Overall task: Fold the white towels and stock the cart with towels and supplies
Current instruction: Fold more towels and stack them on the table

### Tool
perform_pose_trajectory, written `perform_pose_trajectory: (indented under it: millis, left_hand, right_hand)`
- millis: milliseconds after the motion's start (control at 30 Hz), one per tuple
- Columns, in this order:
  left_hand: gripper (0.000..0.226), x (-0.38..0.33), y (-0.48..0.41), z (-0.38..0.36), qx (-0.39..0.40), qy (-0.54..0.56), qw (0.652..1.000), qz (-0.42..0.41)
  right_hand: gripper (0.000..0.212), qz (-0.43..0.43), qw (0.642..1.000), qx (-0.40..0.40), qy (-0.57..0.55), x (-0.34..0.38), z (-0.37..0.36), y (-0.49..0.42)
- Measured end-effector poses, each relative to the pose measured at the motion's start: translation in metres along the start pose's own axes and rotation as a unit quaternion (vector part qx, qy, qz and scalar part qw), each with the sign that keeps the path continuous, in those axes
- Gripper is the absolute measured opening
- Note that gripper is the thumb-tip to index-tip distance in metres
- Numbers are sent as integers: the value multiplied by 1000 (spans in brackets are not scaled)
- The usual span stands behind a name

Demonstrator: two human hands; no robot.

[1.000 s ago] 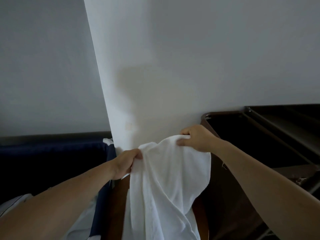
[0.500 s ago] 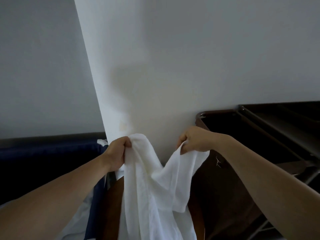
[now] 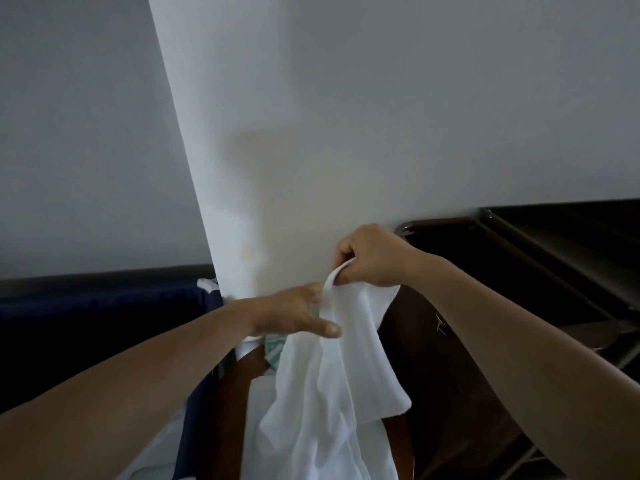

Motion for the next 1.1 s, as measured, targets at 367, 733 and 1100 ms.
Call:
perform_pose_trajectory:
  millis: [367,733,1100]
  left_hand:
    - [7,-25,19,69,-248,272,928,-52]
    - [28,-53,32,100,-254,375,888,-78]
    - [37,-32,51,100,-296,89,951,-1]
  right_hand:
    - [13,-70,955,50,-285,-63,-18,23]
    - [32,-42,939,72,-335,-31,-42,8]
    - [39,-68,966,-145,-204,-18,36,-9]
Point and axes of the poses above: each hand's wrist, its own y-axis away from the middle knuckle, its own z-axis out of the back of the hand, x = y × z, the point moved 7 cm from there along -y, towards the middle knuckle, and after that the axes turned 9 degrees about -y, right-handed, at the moved point
